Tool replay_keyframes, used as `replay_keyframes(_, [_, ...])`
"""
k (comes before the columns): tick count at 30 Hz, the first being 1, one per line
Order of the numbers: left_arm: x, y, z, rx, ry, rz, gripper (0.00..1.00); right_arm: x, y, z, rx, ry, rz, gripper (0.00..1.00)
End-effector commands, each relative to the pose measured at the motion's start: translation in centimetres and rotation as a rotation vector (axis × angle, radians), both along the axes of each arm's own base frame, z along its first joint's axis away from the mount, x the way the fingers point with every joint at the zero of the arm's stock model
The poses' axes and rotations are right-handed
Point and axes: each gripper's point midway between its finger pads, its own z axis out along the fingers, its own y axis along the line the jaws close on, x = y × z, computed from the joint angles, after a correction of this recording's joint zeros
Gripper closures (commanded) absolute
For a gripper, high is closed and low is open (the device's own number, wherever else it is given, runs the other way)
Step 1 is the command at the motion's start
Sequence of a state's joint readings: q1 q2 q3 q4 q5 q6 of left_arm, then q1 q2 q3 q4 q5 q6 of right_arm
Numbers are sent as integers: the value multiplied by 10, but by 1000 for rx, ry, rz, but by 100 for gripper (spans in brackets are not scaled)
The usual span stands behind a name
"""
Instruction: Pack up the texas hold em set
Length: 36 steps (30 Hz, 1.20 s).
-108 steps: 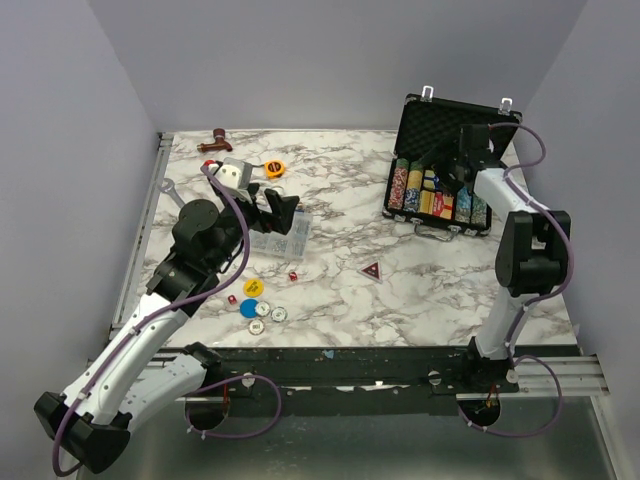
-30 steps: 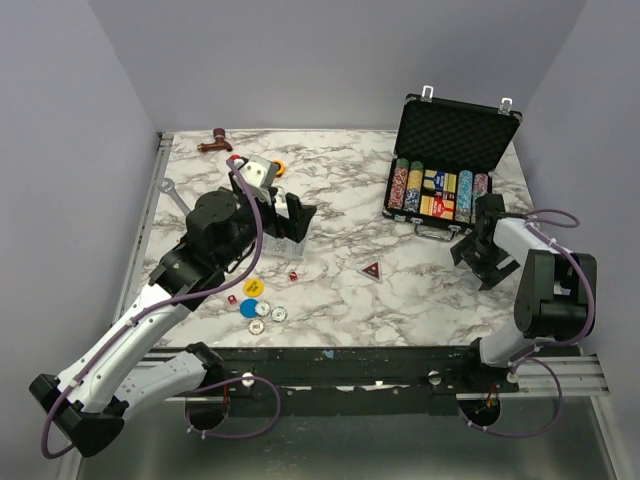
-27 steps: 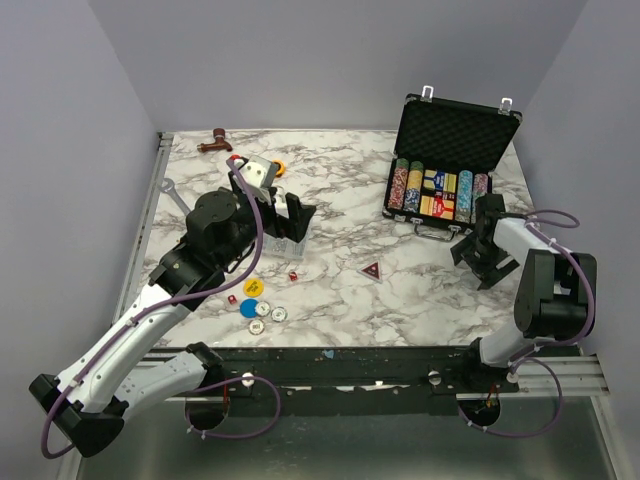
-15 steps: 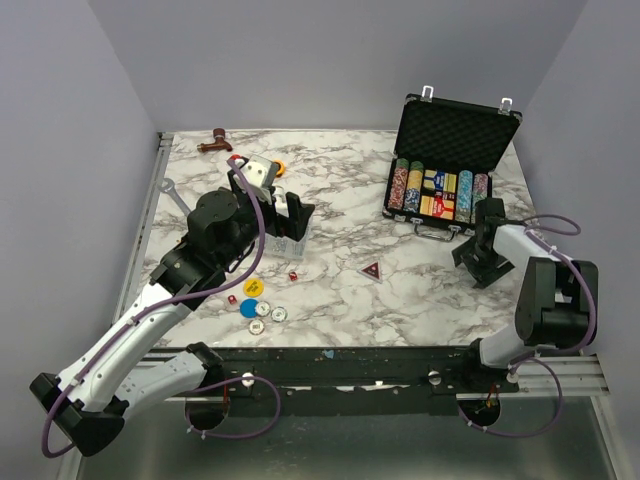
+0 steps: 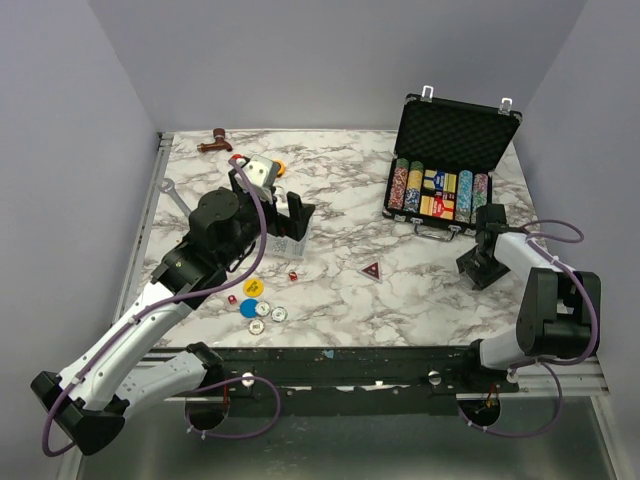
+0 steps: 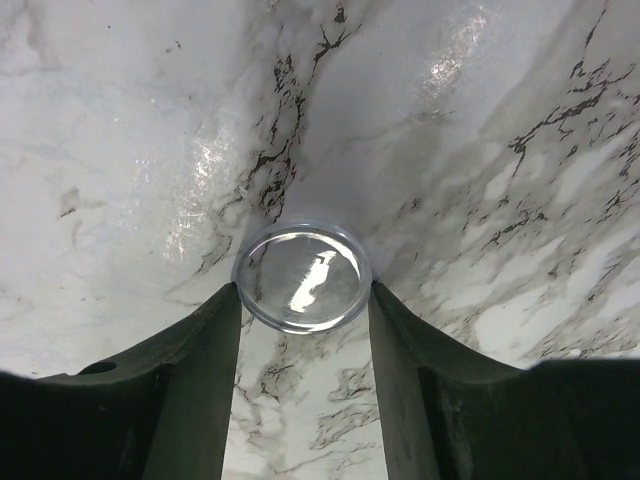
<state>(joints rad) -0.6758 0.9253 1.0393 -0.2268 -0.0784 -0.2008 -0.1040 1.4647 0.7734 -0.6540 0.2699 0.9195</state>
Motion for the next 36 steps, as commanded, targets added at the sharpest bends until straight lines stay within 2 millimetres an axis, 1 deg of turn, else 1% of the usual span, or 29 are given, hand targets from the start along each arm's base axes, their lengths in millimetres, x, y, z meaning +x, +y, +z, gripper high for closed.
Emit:
replay_keyframes(1, [0,-1,-2,9,-1,-1,1,2,-4,1,-26,-16,12,61])
replay_keyframes(4, [3,1,-5,18,2,17,1,10,-3,16,-21,-57,27,64])
replay_keyframes(8, [1,-2,-3,11,12,-5,1,26,-9,48,-65,-150,58,64])
replay_keyframes(10, [0,-4,-2,6,13,-11,1,35,-8,64,-65,-192,69,64])
replay_keyframes(13, [3,-4,-7,17,26,-4,1,51,-6,84,-58,-246,88,64])
replay_keyframes(16, [3,-8,-8,13,33,-18,1,80,-5,103,-71,-332,111,64])
replay_keyframes(18, [5,-10,-12,13,44,-20,1,106,-3,111,-56,-380,122,64])
replay_keyframes(19, [5,-12,-14,15,53,-21,1,122,0,118,-47,-410,130,64])
replay_keyframes(20, [6,-13,-16,15,61,-25,1,137,3,118,-37,-419,136,64])
replay_keyframes(21, [5,-15,-16,12,72,-31,1,154,8,126,-29,-451,144,64])
replay_keyframes(22, [4,-17,-15,5,82,-37,1,169,13,121,-12,-449,147,64])
replay_keyframes(23, [2,-19,-13,6,97,-49,1,186,17,127,-1,-469,153,63])
replay_keyframes(25, [-3,-21,5,1,107,-74,1,215,26,120,31,-460,164,63])
replay_keyframes(27, [-6,-19,22,-1,98,-79,1,237,31,111,44,-445,175,63])
replay_keyframes(29, [-11,-19,28,-6,76,-97,1,253,32,102,45,-436,174,63])
replay_keyframes(30, [-10,-17,27,-11,58,-90,1,261,31,101,42,-444,176,63])
replay_keyframes(32, [-3,-13,17,-1,37,-54,1,273,30,93,32,-442,181,63])
replay_keyframes(34, [2,-10,1,28,39,-30,1,282,26,86,10,-431,184,63])
replay_keyframes(36, [6,-10,-16,68,63,-20,1,286,19,79,-25,-406,173,63])
